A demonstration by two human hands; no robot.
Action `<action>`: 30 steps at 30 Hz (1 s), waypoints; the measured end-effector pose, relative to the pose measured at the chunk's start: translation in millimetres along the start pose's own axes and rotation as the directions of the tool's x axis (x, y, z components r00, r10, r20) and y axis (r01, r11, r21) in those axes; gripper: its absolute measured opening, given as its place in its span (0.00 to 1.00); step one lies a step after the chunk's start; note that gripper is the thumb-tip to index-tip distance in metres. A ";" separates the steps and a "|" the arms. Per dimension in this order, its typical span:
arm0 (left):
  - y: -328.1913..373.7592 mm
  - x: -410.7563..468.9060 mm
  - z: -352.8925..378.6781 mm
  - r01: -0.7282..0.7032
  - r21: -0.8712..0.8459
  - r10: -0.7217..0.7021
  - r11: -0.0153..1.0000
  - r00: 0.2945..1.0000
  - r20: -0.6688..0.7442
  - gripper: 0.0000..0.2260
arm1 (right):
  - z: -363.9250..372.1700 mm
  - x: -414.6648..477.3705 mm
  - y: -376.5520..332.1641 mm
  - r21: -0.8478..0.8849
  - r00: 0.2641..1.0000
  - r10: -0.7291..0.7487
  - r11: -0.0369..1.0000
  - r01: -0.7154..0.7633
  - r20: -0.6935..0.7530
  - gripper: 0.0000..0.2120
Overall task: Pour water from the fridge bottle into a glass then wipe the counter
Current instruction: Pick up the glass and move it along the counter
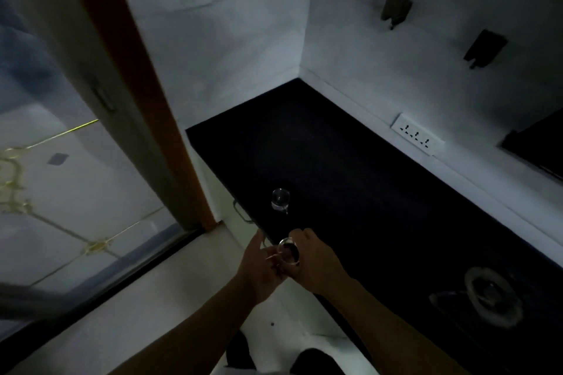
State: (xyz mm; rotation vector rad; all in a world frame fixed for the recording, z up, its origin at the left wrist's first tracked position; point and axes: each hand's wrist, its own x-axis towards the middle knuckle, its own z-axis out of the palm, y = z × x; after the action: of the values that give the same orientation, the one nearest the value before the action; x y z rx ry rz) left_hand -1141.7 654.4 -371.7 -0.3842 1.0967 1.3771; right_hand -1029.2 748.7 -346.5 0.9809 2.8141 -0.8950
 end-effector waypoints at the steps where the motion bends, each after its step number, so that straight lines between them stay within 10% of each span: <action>1: 5.3 11.0 -2.0 0.015 0.000 -0.015 1.000 1.000 -0.002 0.35 | 5.5 9.1 2.1 -0.004 1.000 0.026 1.000 -0.026 -0.007 0.24; 30: 29.7 98.1 18.2 0.087 -0.055 -0.097 0.995 0.969 -0.228 0.34 | 28.1 104.1 56.1 -0.104 0.974 0.216 0.972 -0.209 0.062 0.30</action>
State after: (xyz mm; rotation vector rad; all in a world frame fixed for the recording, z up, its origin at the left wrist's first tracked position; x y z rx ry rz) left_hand -1178.4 732.7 -429.7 -0.6328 1.2225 1.2994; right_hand -1084.4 828.0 -420.3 1.1820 2.6019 -0.7461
